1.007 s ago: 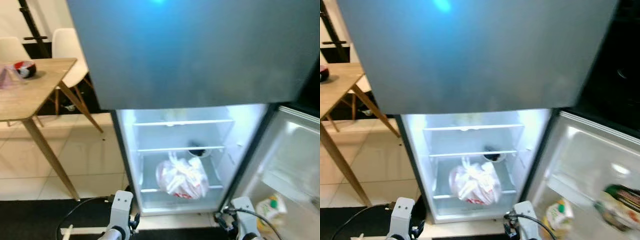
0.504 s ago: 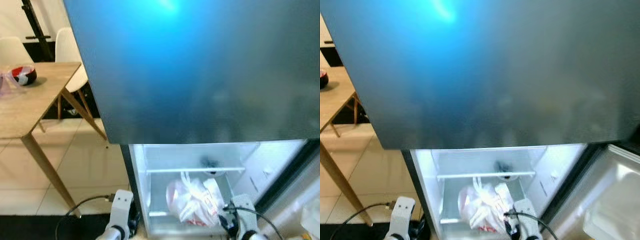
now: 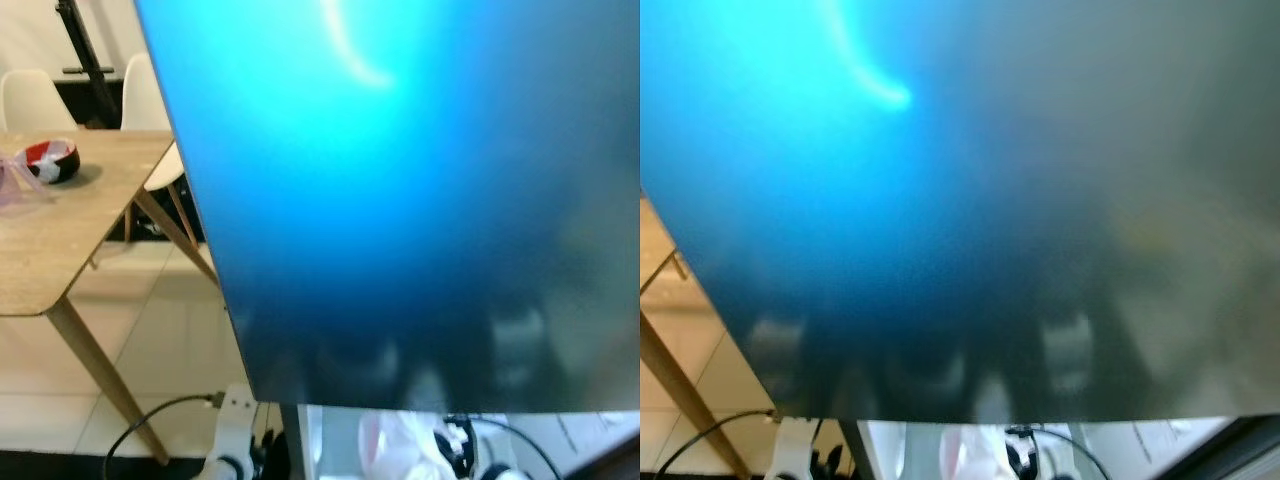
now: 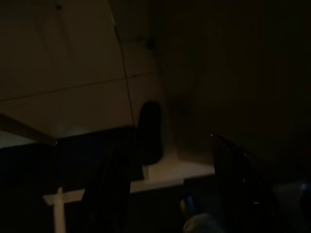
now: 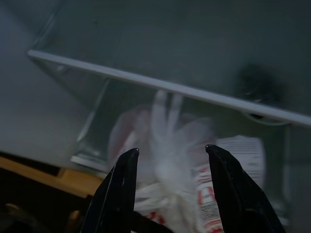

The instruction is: Restocking fridge

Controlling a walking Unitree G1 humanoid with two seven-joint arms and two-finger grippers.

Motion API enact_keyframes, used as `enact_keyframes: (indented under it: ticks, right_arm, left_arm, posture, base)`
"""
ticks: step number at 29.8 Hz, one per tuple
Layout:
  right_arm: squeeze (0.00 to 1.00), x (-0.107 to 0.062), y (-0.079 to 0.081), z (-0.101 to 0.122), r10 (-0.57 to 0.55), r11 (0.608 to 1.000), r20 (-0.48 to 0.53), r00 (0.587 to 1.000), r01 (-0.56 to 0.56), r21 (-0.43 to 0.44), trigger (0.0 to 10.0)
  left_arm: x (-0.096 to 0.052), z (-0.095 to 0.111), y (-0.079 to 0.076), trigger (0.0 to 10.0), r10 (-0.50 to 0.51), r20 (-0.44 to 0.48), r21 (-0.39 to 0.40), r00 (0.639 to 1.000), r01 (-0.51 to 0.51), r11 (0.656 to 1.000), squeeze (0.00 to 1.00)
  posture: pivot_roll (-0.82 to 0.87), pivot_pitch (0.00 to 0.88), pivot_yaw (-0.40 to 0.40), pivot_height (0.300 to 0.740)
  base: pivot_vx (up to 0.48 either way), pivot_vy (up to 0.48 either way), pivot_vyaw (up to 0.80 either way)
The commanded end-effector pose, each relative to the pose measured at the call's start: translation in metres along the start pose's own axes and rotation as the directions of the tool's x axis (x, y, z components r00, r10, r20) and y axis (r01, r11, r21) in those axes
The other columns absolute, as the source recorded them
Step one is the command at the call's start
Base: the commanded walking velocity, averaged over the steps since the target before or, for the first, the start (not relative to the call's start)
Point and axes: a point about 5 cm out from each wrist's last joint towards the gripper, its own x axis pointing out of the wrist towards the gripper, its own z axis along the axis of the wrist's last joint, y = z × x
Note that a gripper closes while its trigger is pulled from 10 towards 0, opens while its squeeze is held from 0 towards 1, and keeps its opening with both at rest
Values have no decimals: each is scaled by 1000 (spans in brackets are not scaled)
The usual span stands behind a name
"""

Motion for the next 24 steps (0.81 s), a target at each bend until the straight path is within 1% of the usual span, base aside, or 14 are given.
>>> enact_keyframes:
  ticks: [1,8,10,24]
  right_arm:
    - [0,-3,0,-8,-4,1000,-23,1000,4,12,10000]
    - [0,-4,1,-12,-9,1000,-33,999,10,20,10000]
    - [0,-5,1,-14,-10,1000,-37,999,11,21,10000]
    - [0,-5,0,-14,-9,1000,-35,999,9,19,10000]
  left_arm:
    - [-2,-3,2,10000,0,-7,13,1000,1,1000,0]
    - [-3,-5,2,10000,-11,-16,27,1000,12,1000,0]
    - [-3,-5,1,10000,-15,-16,27,1000,16,1000,0]
    - [-5,-10,3,10000,3,-15,-3,1000,-3,1000,0]
  posture:
    - [-54,49,35,740]
    - [-54,49,35,740]
    - [-52,52,39,740]
    - [-49,57,32,740]
  base:
    - [0,0,0]
    - [0,0,0]
    - [0,-319,0]
    - [0,-480,0]
